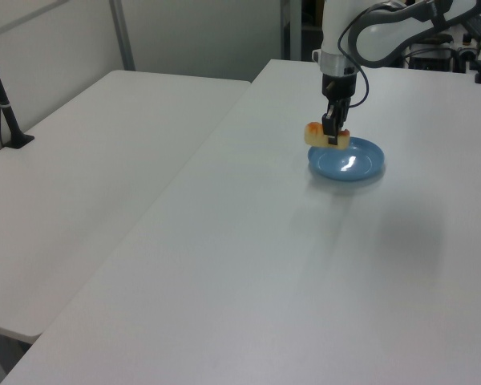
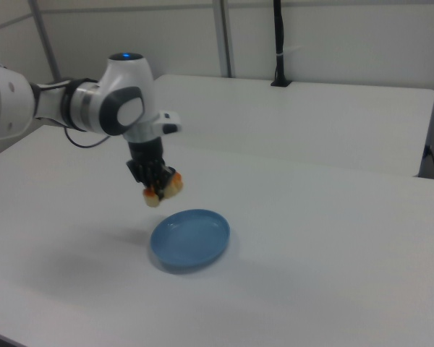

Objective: Put the bread on the table
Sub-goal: 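Lift the bread roll off the plate and carry it beside the plate, then lower the bread roll onto the table and open the gripper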

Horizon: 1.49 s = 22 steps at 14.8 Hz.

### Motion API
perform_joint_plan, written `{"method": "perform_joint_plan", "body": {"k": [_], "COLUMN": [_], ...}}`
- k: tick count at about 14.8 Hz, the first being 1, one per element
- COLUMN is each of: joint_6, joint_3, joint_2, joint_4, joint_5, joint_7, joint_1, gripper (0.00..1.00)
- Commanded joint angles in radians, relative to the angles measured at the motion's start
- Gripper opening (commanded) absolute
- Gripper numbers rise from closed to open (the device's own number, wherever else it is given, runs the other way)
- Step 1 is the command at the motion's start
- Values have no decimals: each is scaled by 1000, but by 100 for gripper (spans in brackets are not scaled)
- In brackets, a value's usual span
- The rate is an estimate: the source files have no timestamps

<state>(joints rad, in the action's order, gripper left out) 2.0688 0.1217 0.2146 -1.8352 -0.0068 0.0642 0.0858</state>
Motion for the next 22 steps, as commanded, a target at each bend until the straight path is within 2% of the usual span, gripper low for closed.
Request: {"method": "perform_joint_plan", "body": {"k": [1, 5, 11, 12, 13, 14, 15, 16, 17, 22], "joint_6": [-22, -15, 8, 28, 36, 36, 36, 34, 34, 34], "joint_3": [52, 53, 53, 53, 53, 53, 53, 53, 53, 53], "joint_2": [15, 52, 115, 121, 129, 137, 140, 141, 143, 144], "joint_4": [24, 24, 24, 21, 21, 21, 21, 17, 16, 16], "joint_5": [-18, -24, -41, -42, -47, -54, -65, -76, -79, -88], "joint_7": [54, 54, 58, 71, 94, 100, 100, 100, 100, 100], "joint_1": [-63, -159, -196, -199, -198, -196, -198, -196, -195, -192], "gripper": [1, 3, 4, 9, 19, 36, 47, 86, 100, 100]}}
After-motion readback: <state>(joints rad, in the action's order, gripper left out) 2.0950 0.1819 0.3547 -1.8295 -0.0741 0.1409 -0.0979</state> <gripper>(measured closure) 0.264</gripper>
